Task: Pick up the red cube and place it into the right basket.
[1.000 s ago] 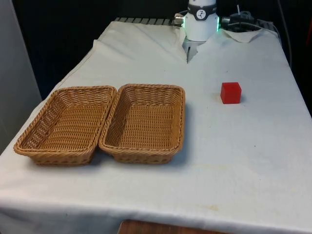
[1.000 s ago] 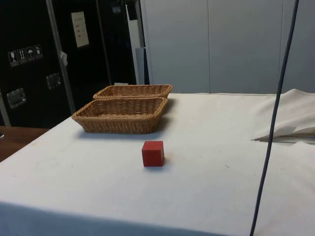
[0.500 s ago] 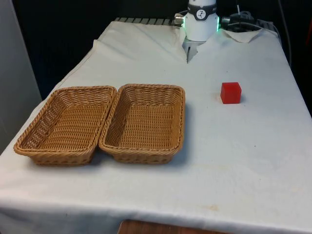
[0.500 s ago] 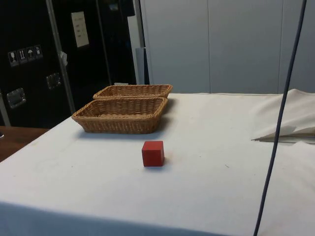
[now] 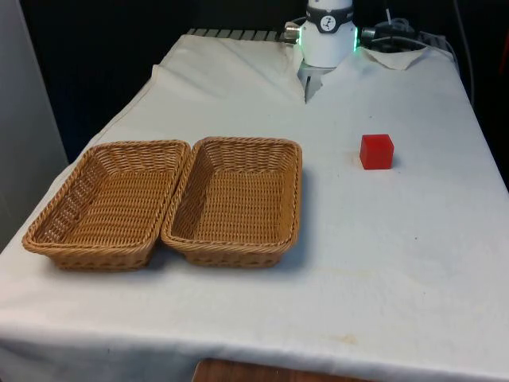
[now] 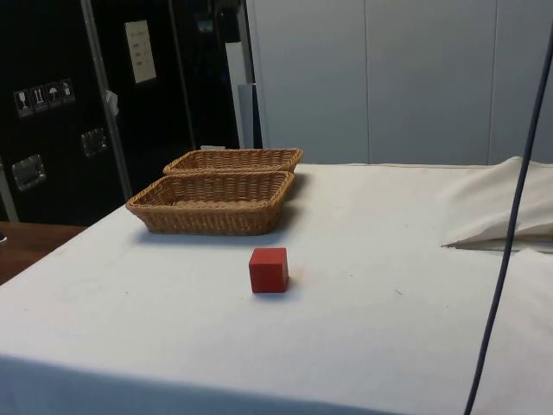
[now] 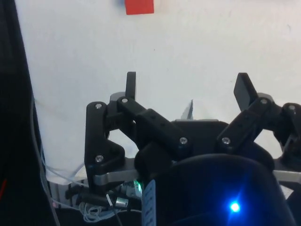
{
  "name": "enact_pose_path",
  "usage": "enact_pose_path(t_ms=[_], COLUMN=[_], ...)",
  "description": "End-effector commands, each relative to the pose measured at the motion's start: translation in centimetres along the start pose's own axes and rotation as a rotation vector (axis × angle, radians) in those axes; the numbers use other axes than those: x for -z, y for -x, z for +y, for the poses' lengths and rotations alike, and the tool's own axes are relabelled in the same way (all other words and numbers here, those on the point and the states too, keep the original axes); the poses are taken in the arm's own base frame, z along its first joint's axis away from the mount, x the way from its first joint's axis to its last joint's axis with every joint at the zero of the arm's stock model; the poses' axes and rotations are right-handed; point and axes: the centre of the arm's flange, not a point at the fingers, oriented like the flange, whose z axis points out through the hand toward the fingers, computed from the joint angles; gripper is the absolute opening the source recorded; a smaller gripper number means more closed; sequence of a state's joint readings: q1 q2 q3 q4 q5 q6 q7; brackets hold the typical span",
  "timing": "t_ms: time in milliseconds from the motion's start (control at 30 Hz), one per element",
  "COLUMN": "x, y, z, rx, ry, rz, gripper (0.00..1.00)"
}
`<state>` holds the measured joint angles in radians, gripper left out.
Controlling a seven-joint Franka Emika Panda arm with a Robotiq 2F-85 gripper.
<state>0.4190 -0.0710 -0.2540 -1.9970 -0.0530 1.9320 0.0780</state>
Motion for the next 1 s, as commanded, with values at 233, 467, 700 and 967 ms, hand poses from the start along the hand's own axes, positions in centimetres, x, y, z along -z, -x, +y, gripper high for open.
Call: enact_pose_path(t_ms=[233,467,700,967], x=[-1.7,-3.9,-6.6,-9.3], y=[1.4,2.6,3.3,3.6], z=[-1.3,-2.3,-3.6,-5.2], rx=[0.018,0.036,0.053,0.072], ry=[-0.029,-0.048,-0.052,-0.043], rz=[0.031,0.036,0.035,0.032], gripper=[1.0,1.0,1.0,1.0])
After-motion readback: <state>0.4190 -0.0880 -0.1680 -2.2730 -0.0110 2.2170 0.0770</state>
